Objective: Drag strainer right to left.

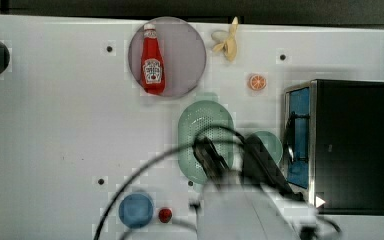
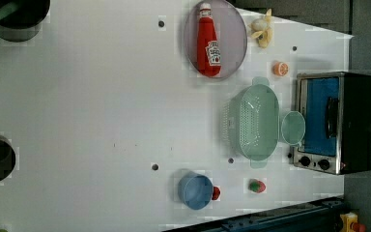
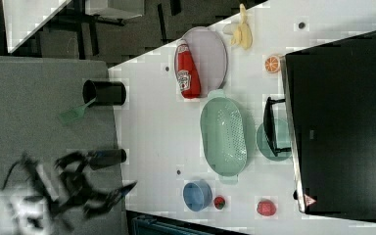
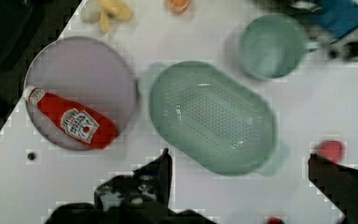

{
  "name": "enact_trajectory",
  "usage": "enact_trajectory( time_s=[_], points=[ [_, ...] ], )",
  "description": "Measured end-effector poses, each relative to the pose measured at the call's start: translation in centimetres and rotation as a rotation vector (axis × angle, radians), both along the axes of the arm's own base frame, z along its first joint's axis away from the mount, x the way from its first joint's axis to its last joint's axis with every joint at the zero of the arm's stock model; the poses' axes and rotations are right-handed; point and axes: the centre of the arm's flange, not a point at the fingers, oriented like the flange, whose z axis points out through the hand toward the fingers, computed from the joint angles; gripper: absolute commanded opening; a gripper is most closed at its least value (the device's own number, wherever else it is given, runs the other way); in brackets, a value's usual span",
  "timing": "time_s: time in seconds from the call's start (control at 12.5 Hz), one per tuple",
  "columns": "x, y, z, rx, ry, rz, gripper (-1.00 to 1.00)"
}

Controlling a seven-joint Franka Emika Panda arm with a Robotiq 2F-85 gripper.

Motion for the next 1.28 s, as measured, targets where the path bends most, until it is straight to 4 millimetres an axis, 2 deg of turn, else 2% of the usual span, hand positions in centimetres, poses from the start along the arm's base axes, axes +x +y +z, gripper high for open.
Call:
enact_trajectory(
  time_s=[0.16, 0.32, 0.4, 0.56, 0.8, 1.12, 1.28],
  points=[
    [2.7, -0.1, -9.2, 0.004, 0.097, -0.046, 1.0],
    [4.3, -0.2, -18.6, -0.016, 0.168, -0.11, 1.0],
    [4.5, 0.0, -22.5, -0.017, 0.192, -0.138, 1.0],
    [4.6, 0.6, -28.7, -0.024, 0.223, -0.163, 1.0],
    [4.9, 0.3, -34.9, -0.032, 0.244, -0.252, 1.0],
    [5.4, 0.7, -39.7, 0.001, 0.175, -0.419, 1.0],
    [5.1, 1.5, -42.3, -0.005, 0.205, -0.441, 1.0]
  ],
)
